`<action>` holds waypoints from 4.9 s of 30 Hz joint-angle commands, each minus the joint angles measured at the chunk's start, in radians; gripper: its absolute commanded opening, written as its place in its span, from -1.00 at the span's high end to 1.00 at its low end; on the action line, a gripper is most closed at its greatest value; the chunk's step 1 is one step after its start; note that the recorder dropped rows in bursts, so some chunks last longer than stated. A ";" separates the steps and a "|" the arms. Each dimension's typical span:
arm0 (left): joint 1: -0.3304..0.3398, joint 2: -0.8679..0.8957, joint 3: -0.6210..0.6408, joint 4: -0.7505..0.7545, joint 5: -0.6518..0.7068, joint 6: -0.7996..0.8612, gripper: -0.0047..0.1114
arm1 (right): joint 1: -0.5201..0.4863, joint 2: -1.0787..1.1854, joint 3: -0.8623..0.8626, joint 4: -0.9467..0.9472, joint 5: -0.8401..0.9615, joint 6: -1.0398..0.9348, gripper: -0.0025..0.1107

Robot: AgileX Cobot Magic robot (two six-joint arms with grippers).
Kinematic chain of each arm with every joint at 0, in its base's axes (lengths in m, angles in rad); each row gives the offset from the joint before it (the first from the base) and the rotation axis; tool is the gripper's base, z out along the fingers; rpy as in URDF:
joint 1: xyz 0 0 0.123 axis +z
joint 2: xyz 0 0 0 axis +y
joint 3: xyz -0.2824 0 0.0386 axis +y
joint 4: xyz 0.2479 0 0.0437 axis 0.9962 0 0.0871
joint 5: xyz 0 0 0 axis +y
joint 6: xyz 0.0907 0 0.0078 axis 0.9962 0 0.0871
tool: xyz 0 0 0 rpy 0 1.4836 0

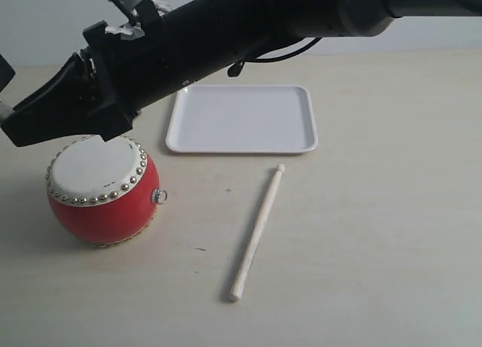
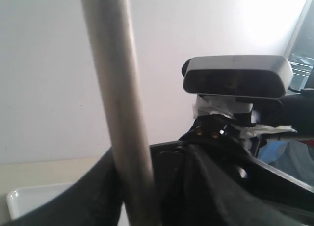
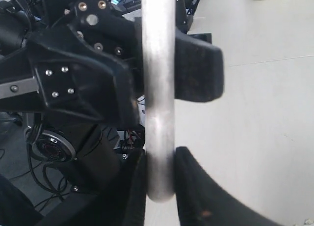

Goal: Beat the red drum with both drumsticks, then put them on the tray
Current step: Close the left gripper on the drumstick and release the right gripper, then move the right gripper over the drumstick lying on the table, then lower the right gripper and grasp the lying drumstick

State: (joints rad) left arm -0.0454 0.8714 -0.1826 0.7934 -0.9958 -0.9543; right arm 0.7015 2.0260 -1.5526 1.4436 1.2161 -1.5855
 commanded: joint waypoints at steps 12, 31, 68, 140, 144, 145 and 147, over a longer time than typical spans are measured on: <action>-0.006 0.002 -0.005 -0.035 -0.012 -0.014 0.92 | 0.003 0.015 0.001 0.063 0.005 -0.035 0.96; -0.006 0.002 -0.043 0.003 0.019 -0.005 0.92 | 0.003 0.014 0.001 0.104 0.005 -0.036 -0.48; -0.013 0.273 -0.552 0.202 1.012 -0.078 0.92 | -0.341 -0.177 0.001 -0.529 -0.176 0.701 -0.42; -0.355 0.486 -0.850 -0.548 1.676 0.771 0.92 | 0.170 0.049 0.253 -1.555 -0.354 2.776 -0.06; -0.355 0.486 -0.850 -0.548 1.676 0.771 0.92 | 0.170 0.049 0.263 -1.549 -0.383 2.776 -0.05; -0.355 0.486 -0.850 -0.548 1.676 0.771 0.92 | 0.170 0.049 0.268 -1.549 -0.393 2.776 -0.05; -0.355 0.486 -0.850 -0.548 1.676 0.771 0.92 | 0.170 0.053 0.277 -1.549 -0.405 2.791 -0.04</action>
State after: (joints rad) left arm -0.3951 1.3654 -1.0335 0.2516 0.6970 -0.1873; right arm 0.8723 2.0769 -1.2898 -0.0981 0.8321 1.1969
